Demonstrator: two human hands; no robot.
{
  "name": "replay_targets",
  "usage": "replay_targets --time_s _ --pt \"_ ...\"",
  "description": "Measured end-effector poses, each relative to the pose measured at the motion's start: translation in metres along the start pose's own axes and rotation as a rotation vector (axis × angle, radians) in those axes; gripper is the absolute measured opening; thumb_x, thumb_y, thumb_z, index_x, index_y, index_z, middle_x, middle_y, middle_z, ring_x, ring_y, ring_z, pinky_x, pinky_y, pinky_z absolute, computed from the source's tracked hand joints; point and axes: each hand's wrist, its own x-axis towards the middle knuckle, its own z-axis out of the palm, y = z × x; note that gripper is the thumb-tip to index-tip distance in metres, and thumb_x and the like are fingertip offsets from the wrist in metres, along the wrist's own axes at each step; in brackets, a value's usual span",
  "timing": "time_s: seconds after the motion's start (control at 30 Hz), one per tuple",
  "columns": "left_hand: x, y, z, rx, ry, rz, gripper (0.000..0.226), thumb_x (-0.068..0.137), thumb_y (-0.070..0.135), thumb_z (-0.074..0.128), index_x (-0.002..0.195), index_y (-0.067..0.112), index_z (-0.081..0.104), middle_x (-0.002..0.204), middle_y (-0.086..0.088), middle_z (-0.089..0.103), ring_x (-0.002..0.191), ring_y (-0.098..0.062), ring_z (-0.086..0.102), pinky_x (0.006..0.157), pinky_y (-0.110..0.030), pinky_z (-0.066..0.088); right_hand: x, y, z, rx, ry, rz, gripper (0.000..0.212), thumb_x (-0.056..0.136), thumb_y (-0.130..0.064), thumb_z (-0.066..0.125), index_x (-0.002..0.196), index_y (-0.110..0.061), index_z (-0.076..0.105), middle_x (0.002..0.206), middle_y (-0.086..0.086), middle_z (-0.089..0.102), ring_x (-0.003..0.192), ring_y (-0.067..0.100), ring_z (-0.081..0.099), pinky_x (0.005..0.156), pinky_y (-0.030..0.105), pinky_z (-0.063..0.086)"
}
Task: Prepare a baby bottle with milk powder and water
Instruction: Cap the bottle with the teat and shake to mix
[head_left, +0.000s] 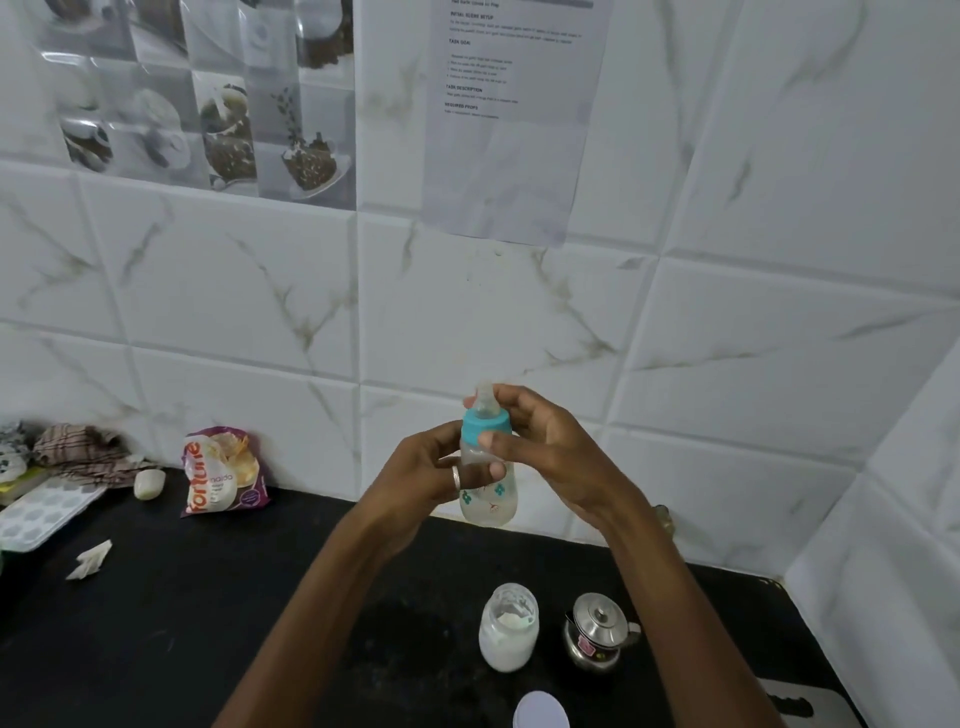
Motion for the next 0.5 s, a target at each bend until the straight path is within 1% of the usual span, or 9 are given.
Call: replay_targets --time_s 0.1,0.2,0.27,0.33,0.4,0.5 --pt "0.003 0.000 -0.005 -0.023 -0.061 -0.016 0.049 0.076 0.030 0.088 0.122 0.021 0.074 0.121 -0.003 0.074 0.115 -0.027 0.071 0.101 -0.048 0.054 0.002 -0.002 -0.002 0.039 -0.042 -0.027 0.041 0.096 -0.014 0.071 0.135 -0.014 0.061 0.132 -0.001 0.069 0.122 0.018 0.065 0.105 0.036 0.054" --pt "0.005 0.000 -0.004 0.002 -0.020 -0.017 0.047 0.077 0.026 0.089 0.121 0.021 0.074 0.119 -0.001 0.076 0.113 -0.025 0.072 0.103 -0.050 0.054 0.005 0.002 -0.001 0.050 -0.003 -0.014 0.040 0.093 -0.014 0.073 0.132 -0.016 0.063 0.128 0.000 0.072 0.119 0.019 0.068 0.102 0.035 0.056" --pt "0.006 -0.003 0.001 0.049 0.054 0.000 0.046 0.080 0.021 0.084 0.124 0.021 0.072 0.117 0.001 0.077 0.111 -0.021 0.073 0.104 -0.049 0.054 0.008 0.004 0.003 0.037 0.062 0.003 0.042 0.091 -0.016 0.077 0.131 -0.019 0.064 0.122 -0.003 0.074 0.115 0.016 0.070 0.100 0.034 0.057" --pt "0.008 -0.008 0.011 0.107 0.173 0.015 0.047 0.084 0.021 0.083 0.128 0.023 0.069 0.115 0.005 0.077 0.110 -0.018 0.073 0.103 -0.050 0.056 0.010 0.007 0.010 0.036 0.149 0.024 0.043 0.090 -0.016 0.079 0.130 -0.020 0.065 0.118 -0.006 0.076 0.112 0.013 0.071 0.098 0.031 0.058" --pt "0.009 -0.015 0.019 0.167 0.297 0.052 0.048 0.087 0.023 0.081 0.132 0.025 0.067 0.114 0.008 0.077 0.108 -0.016 0.072 0.099 -0.050 0.058 0.013 0.010 0.019 0.066 0.251 0.043 0.043 0.088 -0.014 0.080 0.128 -0.022 0.065 0.117 -0.008 0.076 0.111 0.011 0.071 0.097 0.029 0.058" --pt "0.009 -0.022 0.032 0.318 0.458 0.137 0.050 0.089 0.015 0.075 0.136 0.028 0.065 0.113 0.012 0.076 0.105 -0.012 0.071 0.095 -0.045 0.060 0.017 0.015 0.035 0.057 0.403 0.043 0.043 0.084 -0.019 0.084 0.122 -0.026 0.066 0.119 -0.008 0.075 0.111 0.008 0.071 0.096 0.029 0.059"
